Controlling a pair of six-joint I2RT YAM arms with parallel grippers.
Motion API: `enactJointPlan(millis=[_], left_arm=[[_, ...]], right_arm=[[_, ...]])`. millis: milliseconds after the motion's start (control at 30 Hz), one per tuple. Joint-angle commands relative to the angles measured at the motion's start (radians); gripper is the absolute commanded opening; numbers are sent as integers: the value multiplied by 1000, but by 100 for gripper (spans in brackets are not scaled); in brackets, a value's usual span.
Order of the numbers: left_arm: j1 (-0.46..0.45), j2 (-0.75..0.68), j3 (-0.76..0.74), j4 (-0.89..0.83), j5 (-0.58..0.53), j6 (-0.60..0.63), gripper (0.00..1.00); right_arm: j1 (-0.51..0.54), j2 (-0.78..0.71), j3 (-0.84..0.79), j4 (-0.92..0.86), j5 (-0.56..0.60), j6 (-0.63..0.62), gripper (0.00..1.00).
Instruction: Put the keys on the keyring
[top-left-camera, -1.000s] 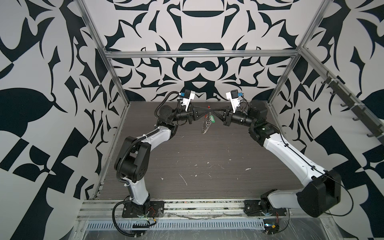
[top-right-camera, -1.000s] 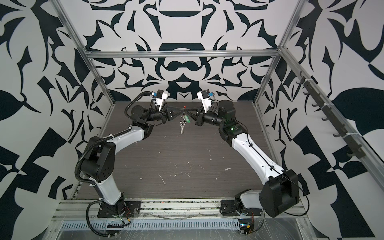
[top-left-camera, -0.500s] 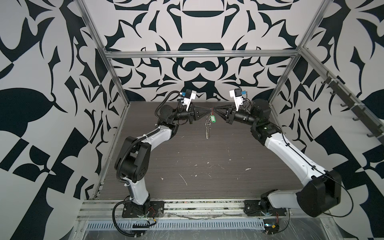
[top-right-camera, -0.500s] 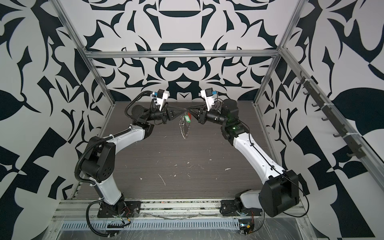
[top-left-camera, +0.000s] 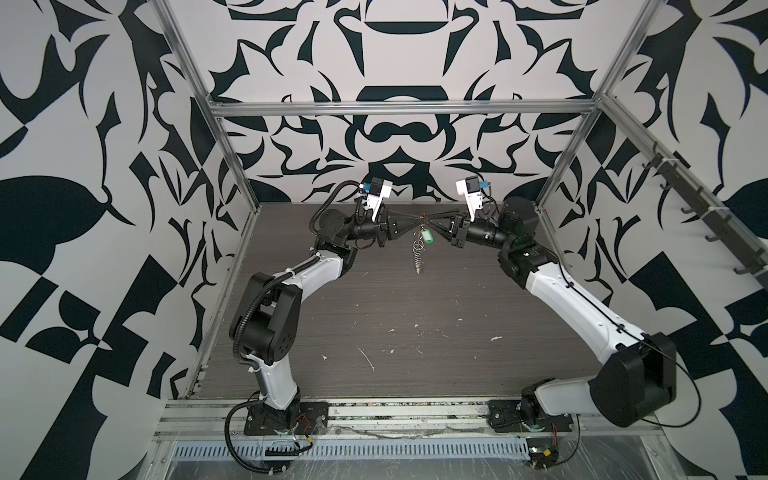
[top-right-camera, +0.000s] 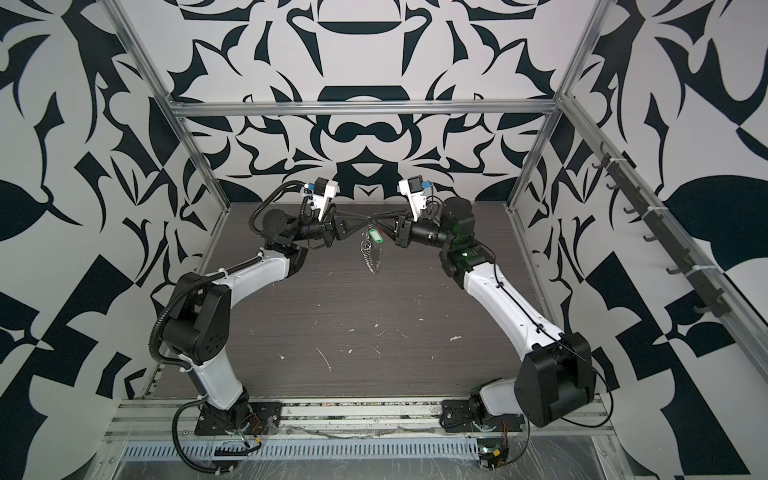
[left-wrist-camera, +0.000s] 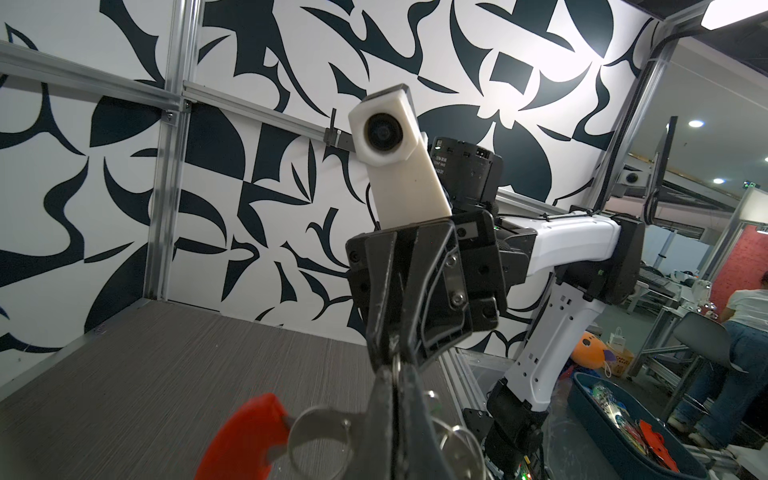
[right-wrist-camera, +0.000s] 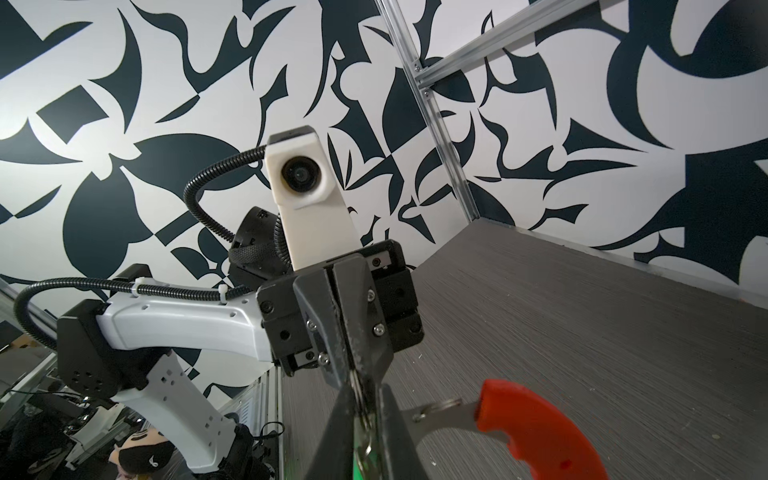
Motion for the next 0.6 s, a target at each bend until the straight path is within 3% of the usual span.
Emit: enactJointPlan(millis=[0,100,267,433,533,567], left_arm=[[-5,17,46,56,2,-20,0],[-4,19,49,56,4,-22,0],[-6,19,51,56,6,-24,0],[-6,21,50,57,8,-23,0],[-2,20,48,38,19,-10,1],[2,16,47,7,35,11,6]], right_arm=[[-2,1,15,72,-30,27,15],[-2,2,12,80,-30,32,15],[-3,2,16,81,-28,32,0],[-2,-2,23,79,-29,33,0],[-2,-13,55,-27,-13,-45,0],[-2,-15,80,-102,3,-105,0]])
